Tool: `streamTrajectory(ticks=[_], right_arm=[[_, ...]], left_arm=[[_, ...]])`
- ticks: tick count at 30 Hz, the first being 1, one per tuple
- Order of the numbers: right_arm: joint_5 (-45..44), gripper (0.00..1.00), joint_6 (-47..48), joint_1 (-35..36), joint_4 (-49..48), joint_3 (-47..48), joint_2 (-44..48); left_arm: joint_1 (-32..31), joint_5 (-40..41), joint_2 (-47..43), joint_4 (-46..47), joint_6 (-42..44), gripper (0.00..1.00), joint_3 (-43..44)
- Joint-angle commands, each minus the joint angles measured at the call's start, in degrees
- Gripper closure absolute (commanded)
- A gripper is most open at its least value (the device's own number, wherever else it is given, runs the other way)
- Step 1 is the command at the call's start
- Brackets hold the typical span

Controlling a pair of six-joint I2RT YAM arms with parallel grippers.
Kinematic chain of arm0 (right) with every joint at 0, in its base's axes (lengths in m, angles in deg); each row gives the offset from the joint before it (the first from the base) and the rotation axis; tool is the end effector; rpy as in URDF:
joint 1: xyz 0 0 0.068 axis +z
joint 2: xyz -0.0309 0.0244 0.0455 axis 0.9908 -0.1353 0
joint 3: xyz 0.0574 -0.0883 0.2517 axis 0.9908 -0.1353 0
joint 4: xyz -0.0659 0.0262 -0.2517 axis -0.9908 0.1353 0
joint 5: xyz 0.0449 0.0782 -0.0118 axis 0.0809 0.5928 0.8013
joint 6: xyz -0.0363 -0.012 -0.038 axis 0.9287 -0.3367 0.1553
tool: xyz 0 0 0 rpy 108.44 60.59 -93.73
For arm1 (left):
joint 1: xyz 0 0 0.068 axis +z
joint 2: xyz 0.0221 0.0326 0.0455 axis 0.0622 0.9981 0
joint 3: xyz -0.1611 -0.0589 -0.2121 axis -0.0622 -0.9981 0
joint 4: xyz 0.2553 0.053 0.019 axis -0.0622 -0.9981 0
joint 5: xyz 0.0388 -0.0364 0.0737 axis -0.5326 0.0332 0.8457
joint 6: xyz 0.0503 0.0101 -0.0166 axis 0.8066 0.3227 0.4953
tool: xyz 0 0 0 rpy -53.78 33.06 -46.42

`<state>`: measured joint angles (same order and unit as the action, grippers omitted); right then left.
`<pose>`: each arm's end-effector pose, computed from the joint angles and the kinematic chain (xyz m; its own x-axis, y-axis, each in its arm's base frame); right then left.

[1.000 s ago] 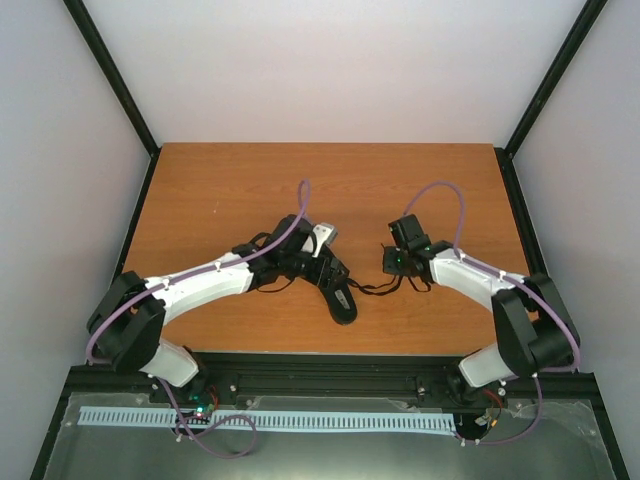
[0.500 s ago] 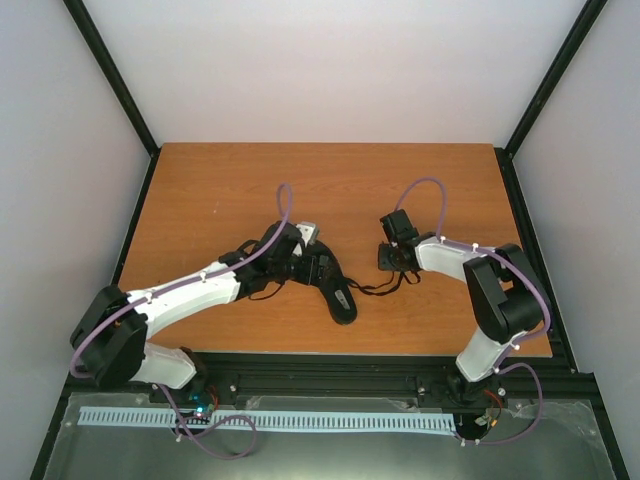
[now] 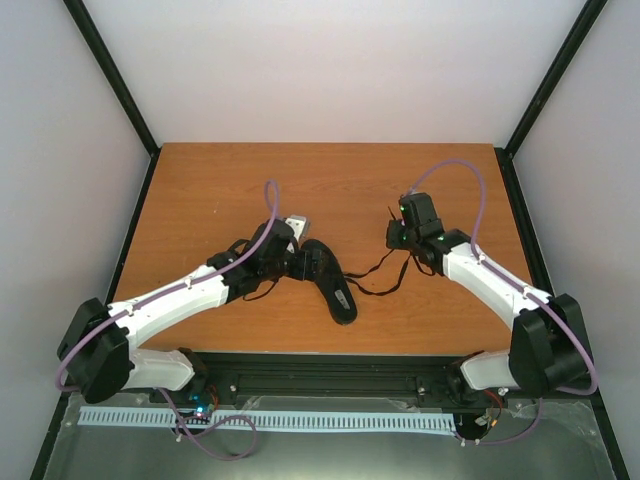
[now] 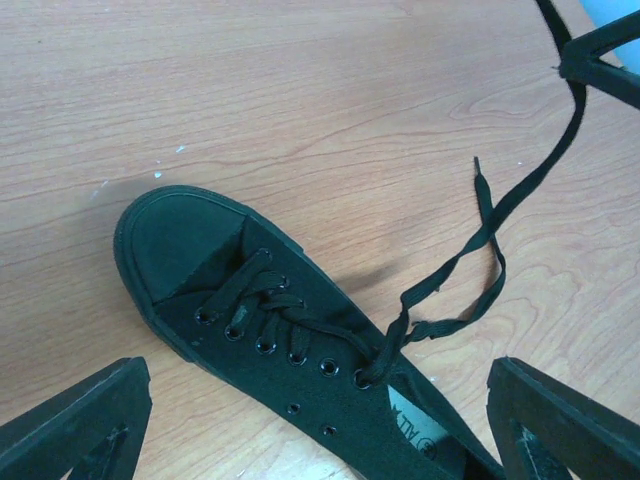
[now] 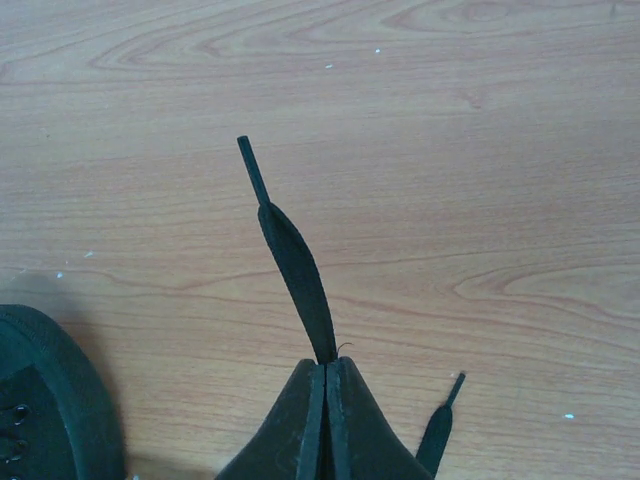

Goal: Tie the shoes

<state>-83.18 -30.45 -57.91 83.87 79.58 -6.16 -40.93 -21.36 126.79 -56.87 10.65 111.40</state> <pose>0.2646 0.1140 0.2367 -0.7400 0.0864 -0.6671 -0.0351 0.9854 0.1665 0.1968 -0.1931 0.2474 -0.7264 0.0721 -0.6835 0.4090 0.8445 -0.3456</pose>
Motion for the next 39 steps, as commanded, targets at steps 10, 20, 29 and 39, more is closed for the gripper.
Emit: streamTrajectory(ticks=[10,20,29,39], right_arm=[[10.3,0.97,1.7,-2.2,-2.5,4.6,2.6],[28.9,0.97,-5.8,2.4,-8.8,6.4,7.7],[28.2,0.97,-11.7,3.1,-11.0,6.1,10.8],[27.2,0.97,-13.7,3.1,-11.7,8.5,11.4]], left_arm=[[-0.2,2.2,-4.0,0.4,-0.7,0.03,0.1],[-0.2,-13.8,3.9,29.8,0.3,0.02,-1.4],[-1.1,-22.6,16.2,39.3,1.1,0.02,0.7],[-3.3,-23.8,23.9,41.5,1.9,0.15,4.5]])
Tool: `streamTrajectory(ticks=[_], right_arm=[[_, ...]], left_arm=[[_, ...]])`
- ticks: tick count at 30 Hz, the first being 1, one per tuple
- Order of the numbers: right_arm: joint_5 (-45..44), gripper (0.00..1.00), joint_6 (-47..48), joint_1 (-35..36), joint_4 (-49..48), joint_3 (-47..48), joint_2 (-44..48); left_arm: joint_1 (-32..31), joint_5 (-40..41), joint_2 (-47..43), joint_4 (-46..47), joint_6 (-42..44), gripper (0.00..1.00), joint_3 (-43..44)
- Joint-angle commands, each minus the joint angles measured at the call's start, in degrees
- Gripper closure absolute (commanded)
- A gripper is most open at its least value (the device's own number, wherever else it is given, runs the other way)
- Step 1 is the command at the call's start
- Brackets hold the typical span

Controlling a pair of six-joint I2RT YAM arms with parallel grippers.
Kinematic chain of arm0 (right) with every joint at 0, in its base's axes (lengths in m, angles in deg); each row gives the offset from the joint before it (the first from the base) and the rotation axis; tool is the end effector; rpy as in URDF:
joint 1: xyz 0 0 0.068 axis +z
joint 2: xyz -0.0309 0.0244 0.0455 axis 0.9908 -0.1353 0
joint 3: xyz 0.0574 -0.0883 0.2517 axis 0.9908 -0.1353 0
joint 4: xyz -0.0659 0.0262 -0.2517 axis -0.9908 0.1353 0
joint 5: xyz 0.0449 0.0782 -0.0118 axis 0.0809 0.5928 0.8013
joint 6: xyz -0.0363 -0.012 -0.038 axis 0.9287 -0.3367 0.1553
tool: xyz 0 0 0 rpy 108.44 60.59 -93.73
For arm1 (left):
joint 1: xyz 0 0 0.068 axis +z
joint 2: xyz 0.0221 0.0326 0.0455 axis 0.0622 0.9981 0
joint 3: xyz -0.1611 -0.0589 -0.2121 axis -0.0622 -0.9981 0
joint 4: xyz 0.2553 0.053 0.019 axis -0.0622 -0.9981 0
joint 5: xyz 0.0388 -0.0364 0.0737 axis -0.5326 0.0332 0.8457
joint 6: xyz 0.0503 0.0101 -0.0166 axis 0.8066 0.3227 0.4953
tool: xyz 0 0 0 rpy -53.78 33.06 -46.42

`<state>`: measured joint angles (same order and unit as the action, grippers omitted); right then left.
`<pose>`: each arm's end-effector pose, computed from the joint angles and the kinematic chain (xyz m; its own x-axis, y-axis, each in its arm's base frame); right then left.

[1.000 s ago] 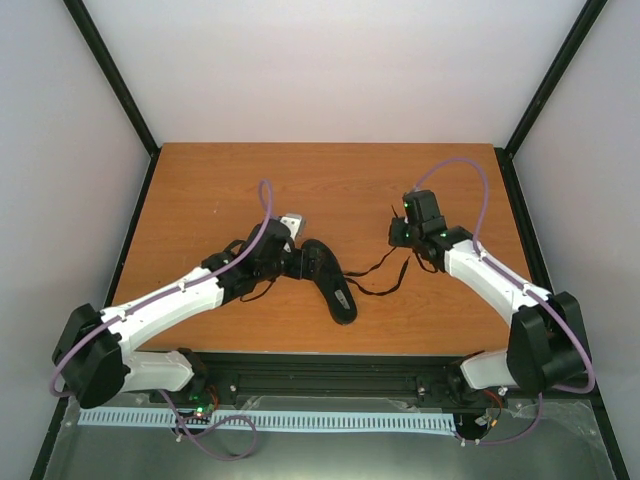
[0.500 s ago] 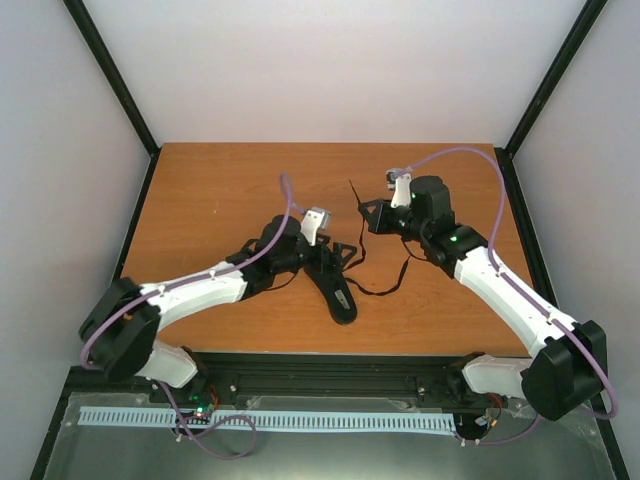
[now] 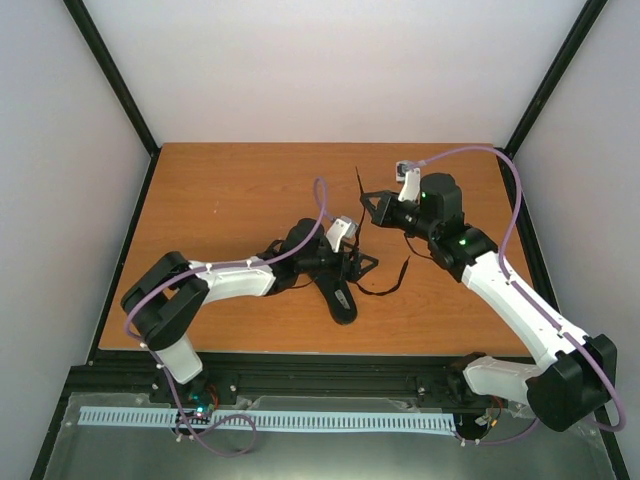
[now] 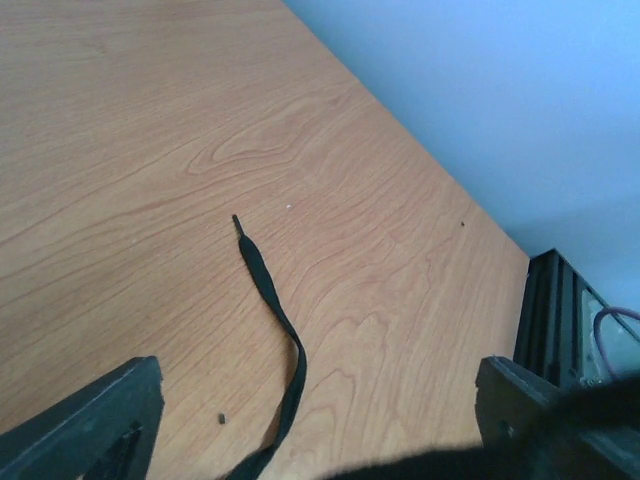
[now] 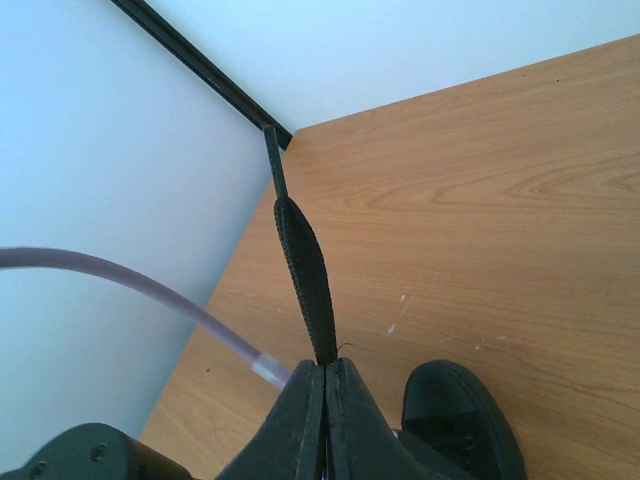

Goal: Tie the shoes

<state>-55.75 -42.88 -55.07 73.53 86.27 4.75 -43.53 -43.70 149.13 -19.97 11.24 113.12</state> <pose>0.2373 0.1348 0.3438 -0.6477 0.2799 -0.7087 -0.4086 0.6574 0.6331 0.2344 -0.2718 0.2006 -0.6538 0.0921 -0.7510 0.6921 0.4739 -0.5444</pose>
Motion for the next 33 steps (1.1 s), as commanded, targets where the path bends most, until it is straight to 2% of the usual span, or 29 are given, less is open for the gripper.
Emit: streamTrajectory(ticks=[1,5,6,10,13,20,25,31,33], right_arm=[[-0.4,0.97,-1.4,0.3,-1.2,1.8,0.6],[-1.3,0.97,-1.5,0.3,-0.8,1.2,0.3],[-1.5,0.97,-1.4,0.2,-0.6,1.2,0.0],[-2.6,0.97,-0.2,0.3,0.3,1.4,-2.0],[-3.0,0.97,1.2,0.3,0.9,2.0,-4.6],[-3.7,0.97,5.7,1.8,2.8,7.0,-14.4],[-9.1,0.97,5.4,2.8,1.3,8.5,-23.5],[-12.9,0.97,4.6,2.8,0.8,10.6,-32.8],[-12.3,0.85,5.3,2.8,1.2,11.1,-33.5]], left_arm=[[-0.7,-1.4,1.7,4.9,1.1,0.21,2.9],[-0.7,-1.2,1.3,5.5,0.2,0.52,2.3],[-0.7,-0.8,0.8,5.6,-0.2,0.62,1.7],[-0.7,1.4,-2.8,5.1,-0.9,0.85,-1.3],[-0.7,2.3,-6.1,3.6,-1.7,0.98,-3.7],[1.0,3.1,-14.1,-2.7,-2.3,0.99,-9.1],[5.0,2.1,-15.0,-7.7,-5.4,0.99,-10.4],[5.7,-0.6,-13.8,-9.0,-5.2,0.99,-11.3],[5.7,-0.4,-13.1,-9.9,-5.0,0.99,-10.9]])
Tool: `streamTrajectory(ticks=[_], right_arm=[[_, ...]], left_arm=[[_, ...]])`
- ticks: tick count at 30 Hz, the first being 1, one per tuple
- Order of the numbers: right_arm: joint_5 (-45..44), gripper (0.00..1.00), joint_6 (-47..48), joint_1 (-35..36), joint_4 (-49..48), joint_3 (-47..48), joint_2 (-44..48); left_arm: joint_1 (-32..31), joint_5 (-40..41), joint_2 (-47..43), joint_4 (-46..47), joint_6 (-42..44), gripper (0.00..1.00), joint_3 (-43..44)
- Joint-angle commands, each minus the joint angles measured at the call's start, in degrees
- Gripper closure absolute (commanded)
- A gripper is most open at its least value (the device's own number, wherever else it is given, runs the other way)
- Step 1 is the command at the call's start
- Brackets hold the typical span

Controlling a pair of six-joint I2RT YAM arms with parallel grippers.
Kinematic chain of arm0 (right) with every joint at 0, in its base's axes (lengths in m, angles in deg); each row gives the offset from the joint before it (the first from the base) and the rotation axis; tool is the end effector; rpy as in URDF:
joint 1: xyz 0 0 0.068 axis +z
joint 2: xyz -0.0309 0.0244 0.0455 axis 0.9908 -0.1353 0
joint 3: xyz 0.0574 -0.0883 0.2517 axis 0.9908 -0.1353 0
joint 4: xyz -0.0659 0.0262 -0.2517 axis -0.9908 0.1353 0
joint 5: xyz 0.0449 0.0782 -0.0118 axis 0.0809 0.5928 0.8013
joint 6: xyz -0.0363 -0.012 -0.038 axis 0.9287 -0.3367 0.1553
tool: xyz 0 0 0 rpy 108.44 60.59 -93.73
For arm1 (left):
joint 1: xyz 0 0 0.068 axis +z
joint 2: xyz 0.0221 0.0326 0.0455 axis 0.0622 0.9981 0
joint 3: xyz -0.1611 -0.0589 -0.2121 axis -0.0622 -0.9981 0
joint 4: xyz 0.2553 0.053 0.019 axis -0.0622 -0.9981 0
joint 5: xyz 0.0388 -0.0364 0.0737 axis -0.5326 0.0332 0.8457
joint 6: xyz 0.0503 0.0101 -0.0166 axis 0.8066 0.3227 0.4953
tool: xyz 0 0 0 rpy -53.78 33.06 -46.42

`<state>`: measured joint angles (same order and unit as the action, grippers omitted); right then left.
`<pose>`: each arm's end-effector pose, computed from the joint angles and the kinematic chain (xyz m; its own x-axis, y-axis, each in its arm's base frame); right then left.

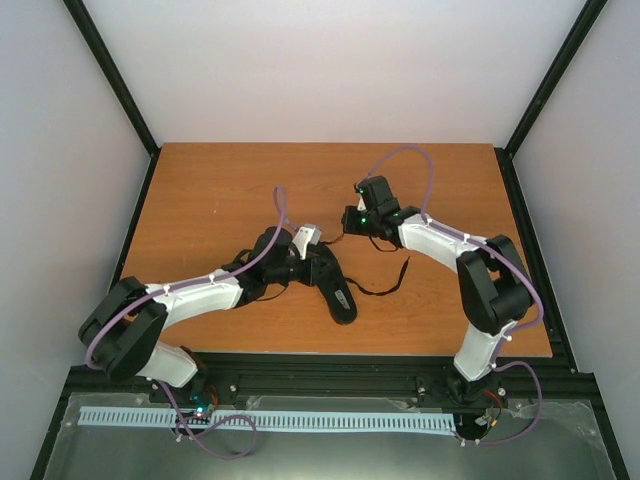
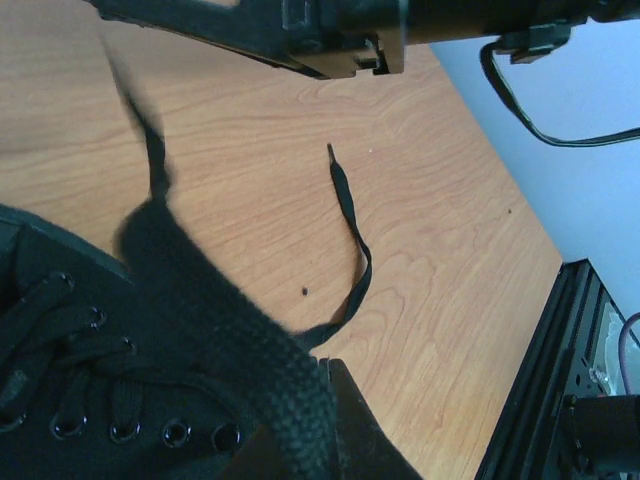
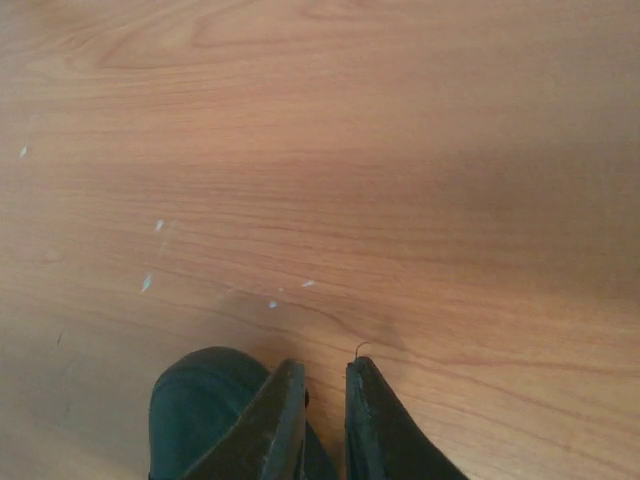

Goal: Tie the shoes

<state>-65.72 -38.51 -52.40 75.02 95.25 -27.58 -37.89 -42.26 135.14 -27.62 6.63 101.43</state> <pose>0.3299 0.1957 0.2177 -0.8213 0.1126 -0.5593 -0.1977 0.8634 0.4642 0.2131 -0.2049 0.1987 -0.7519 0.0153 -0.6591 0.5367 0.5950 -0.5983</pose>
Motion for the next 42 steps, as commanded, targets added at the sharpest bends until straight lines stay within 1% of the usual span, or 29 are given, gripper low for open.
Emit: streamTrajectory(ticks=[1,2,3,4,5,6,7,9,12,15,18,21,24,28,33,35,36,39,40,41,42], right_arm=[[-2.4,0.76,1.4,0.1,0.0,1.9,-0.5],[-3.1,0.64,1.9,0.0,0.5,1.7,0.5],[-4.4,0.49,2.3,-0.2,1.2,1.1,2.1],[-5.7,0.37,2.6,-0.4,2.1,0.3,4.0],[-7.1,0.28,2.9,-0.8,2.9,-0.9,6.1],[-8.4,0.22,3.2,-1.3,4.0,-2.2,8.5],[-9.7,0.18,3.2,-1.9,5.3,-3.7,10.8],[-12.1,0.15,2.9,-3.4,8.3,-7.3,15.3],[-12.3,0.13,1.9,-6.1,11.8,-13.7,20.7],[-11.8,0.13,0.5,-7.6,14.0,-19.8,23.9],[-11.4,0.16,-1.8,-7.7,13.9,-24.7,24.4],[-8.6,0.22,-3.8,-7.7,10.7,-27.7,22.7],[-6.6,0.28,-4.8,-7.5,8.5,-28.3,19.4],[-6.3,0.32,-5.2,-6.9,7.1,-28.3,16.2],[-5.9,0.41,-4.9,-6.5,6.5,-28.8,13.8],[-4.2,0.48,-4.7,-6.4,4.9,-29.7,13.1],[-2.9,0.53,-4.6,-6.3,3.8,-30.2,12.7],[1.0,0.75,-4.8,-5.9,-0.3,-31.9,12.2],[1.2,0.86,-4.4,-5.9,-0.7,-32.0,12.1],[0.9,0.94,-3.7,-6.0,-0.3,-31.3,12.2],[0.2,0.97,-2.9,-6.0,0.7,-30.6,12.8]], left_arm=[[0.1,-1.8,1.0,-2.2,-0.5,0.99,0.9],[0.1,-1.7,1.0,-2.1,-0.5,0.99,0.8],[0.2,-1.6,1.1,-2.1,-0.5,0.99,0.9],[0.2,-1.7,1.1,-2.1,-0.4,0.99,1.0],[0.2,-1.7,1.2,-2.2,-0.3,0.99,1.2],[0.3,-1.9,1.2,-2.3,0.0,0.99,1.4],[0.4,-2.0,1.1,-2.5,0.2,0.99,1.7],[0.5,-2.2,1.3,-3.1,0.9,0.99,2.2],[0.8,-2.8,1.7,-3.6,2.1,0.99,2.8],[0.9,-4.2,2.4,-3.6,3.7,0.99,3.2],[1.0,-6.2,3.4,-3.6,5.5,0.99,4.0],[1.1,-7.5,4.1,-4.0,7.2,0.99,4.9],[1.1,-7.7,4.3,-5.0,8.4,0.99,5.6],[1.1,-7.7,4.2,-5.9,9.2,0.99,5.9],[1.1,-7.4,4.3,-6.4,9.4,0.99,6.1],[1.1,-7.2,4.2,-7.5,9.4,0.99,6.4],[1.1,-7.2,4.1,-8.2,9.4,0.99,6.6],[1.1,-7.1,3.8,-9.7,9.7,0.99,7.1],[1.1,-6.9,3.9,-9.8,9.8,0.99,7.2],[1.1,-6.5,4.2,-9.8,9.9,0.99,7.4],[1.1,-6.3,4.6,-9.7,10.0,0.99,7.6]])
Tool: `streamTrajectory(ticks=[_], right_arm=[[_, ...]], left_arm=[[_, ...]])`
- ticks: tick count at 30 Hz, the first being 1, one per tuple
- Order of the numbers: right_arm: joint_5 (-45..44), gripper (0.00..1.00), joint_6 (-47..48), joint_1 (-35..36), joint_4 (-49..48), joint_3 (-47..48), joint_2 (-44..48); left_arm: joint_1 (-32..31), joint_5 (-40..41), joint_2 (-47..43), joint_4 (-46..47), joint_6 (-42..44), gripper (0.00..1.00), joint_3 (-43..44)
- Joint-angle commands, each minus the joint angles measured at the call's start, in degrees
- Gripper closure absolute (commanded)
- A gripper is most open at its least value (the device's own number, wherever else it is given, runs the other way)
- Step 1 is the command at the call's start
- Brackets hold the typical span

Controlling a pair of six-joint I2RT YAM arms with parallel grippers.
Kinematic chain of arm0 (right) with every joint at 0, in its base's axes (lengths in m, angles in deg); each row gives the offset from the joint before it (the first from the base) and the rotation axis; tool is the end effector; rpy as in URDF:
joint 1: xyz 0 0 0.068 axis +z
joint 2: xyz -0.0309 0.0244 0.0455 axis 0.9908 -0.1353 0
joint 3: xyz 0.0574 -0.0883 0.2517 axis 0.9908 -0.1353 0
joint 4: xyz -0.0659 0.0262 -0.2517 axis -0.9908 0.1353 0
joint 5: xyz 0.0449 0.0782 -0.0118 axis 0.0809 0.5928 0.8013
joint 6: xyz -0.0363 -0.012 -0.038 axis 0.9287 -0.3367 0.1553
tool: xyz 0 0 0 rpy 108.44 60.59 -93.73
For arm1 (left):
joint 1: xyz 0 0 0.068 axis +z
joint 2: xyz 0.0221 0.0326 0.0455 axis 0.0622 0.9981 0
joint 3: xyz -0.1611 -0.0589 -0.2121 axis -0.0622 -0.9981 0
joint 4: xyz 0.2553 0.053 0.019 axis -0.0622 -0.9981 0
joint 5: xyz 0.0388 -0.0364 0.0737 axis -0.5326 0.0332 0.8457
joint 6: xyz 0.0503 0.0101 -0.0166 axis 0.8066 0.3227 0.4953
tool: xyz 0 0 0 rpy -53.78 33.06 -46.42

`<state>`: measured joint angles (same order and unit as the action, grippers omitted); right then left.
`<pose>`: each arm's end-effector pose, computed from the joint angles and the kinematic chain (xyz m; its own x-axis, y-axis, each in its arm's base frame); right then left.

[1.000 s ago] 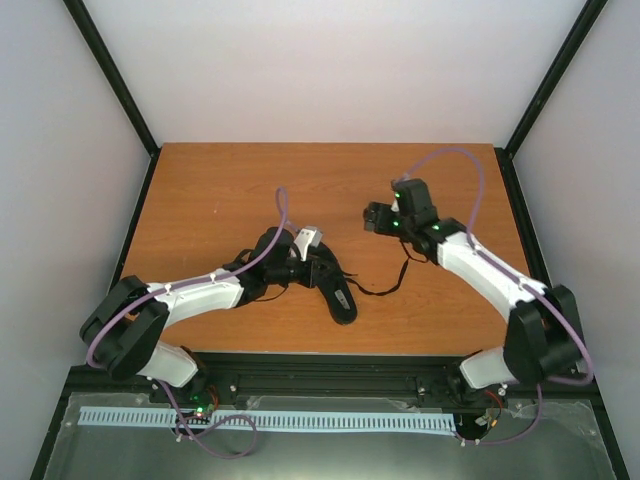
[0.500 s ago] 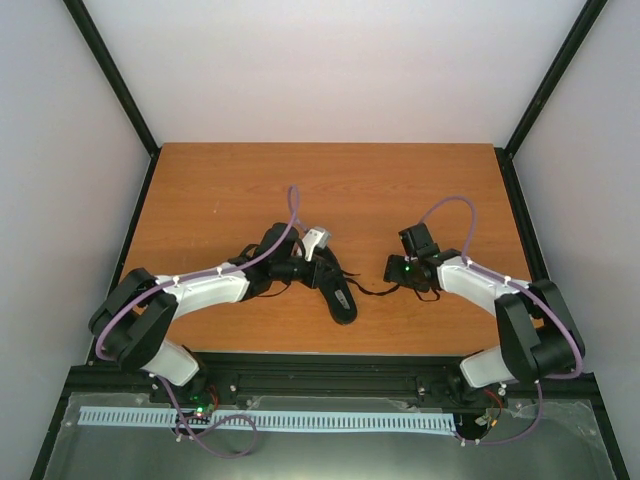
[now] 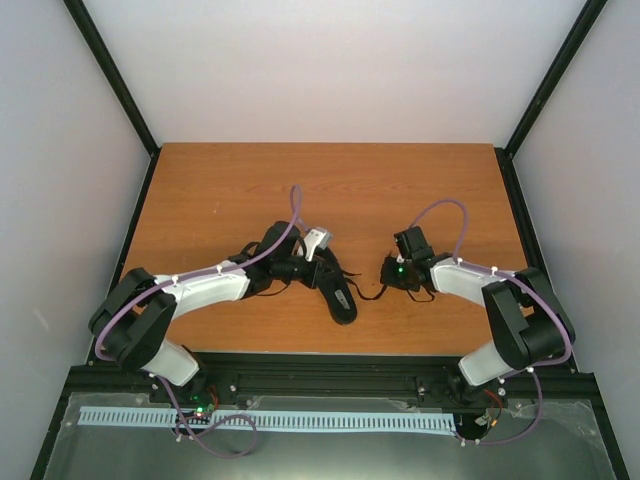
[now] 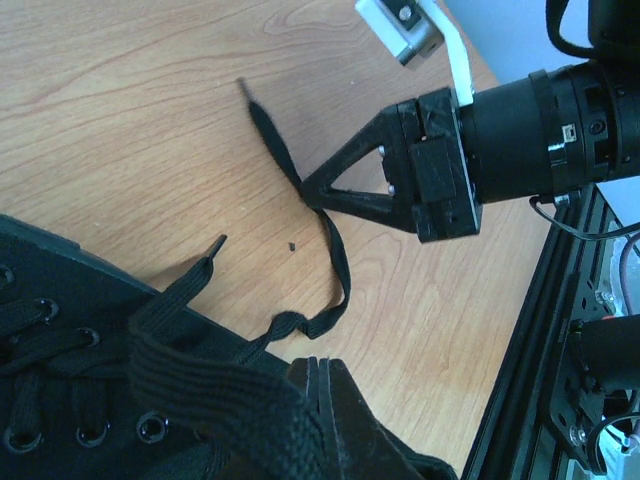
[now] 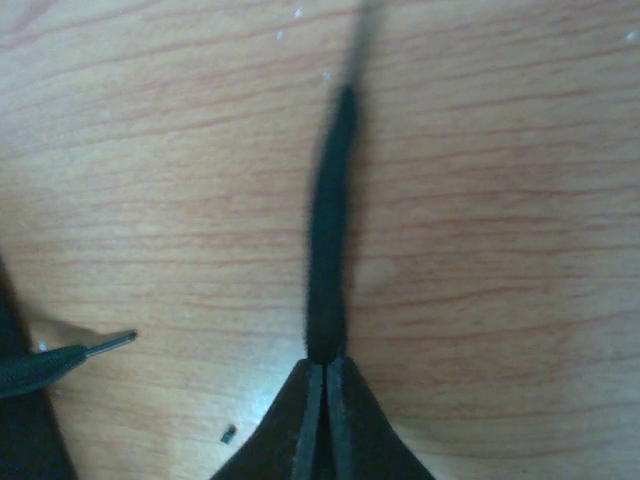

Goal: Tie the shoes

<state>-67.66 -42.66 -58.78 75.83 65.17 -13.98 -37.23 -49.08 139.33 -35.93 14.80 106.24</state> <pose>0.2392 0.1086 0.1366 -0.9181 0.2220 -0.3283 0.0930 0.9259 0.3660 0.2215 -0.2128 0.1921 -0.7535 0.1898 -0.6295 0.6120 0.5523 -0.5660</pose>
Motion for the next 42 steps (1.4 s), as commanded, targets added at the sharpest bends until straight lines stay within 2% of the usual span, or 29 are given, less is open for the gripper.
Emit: streamTrajectory(ticks=[1,5,10,17,21,22,24,26,32,37,42], right_arm=[[1.5,0.97,2.2,0.4,0.9,0.4,0.5],[-0.9,0.97,6.5,0.4,4.7,4.2,9.5],[3.2,0.97,10.1,0.4,5.2,10.9,18.6],[10.5,0.97,9.2,0.5,3.1,17.9,19.1],[8.4,0.97,9.7,0.5,4.8,19.5,18.1],[5.7,0.95,9.6,0.4,6.0,19.1,17.7],[0.5,0.80,9.6,0.4,8.3,17.3,16.0],[-2.7,0.73,9.8,0.4,9.4,15.1,13.7],[-0.7,0.56,10.1,0.5,6.9,9.1,5.9],[1.0,0.51,10.7,0.5,4.4,7.3,0.1],[2.4,0.51,11.6,0.5,1.9,8.0,-3.1]], left_arm=[[0.5,0.5,1.1,-1.3,1.9,0.99,3.3],[0.5,-1.3,2.7,-0.6,2.0,0.95,4.8],[0.5,-4.4,4.5,0.1,3.1,0.89,6.4],[0.5,-6.3,6.8,0.4,3.8,0.80,8.8],[0.5,-5.3,6.4,0.3,4.1,0.81,8.8],[0.5,-4.2,6.1,0.1,3.9,0.84,8.6],[0.5,-2.5,5.5,0.1,3.4,0.88,7.9],[0.5,-1.8,5.2,0.6,2.9,0.88,7.3],[0.5,-1.4,4.5,1.9,2.0,0.88,5.4],[0.5,-2.0,4.2,2.2,2.1,0.85,4.3],[0.5,-2.1,4.3,1.7,2.6,0.82,4.3]])
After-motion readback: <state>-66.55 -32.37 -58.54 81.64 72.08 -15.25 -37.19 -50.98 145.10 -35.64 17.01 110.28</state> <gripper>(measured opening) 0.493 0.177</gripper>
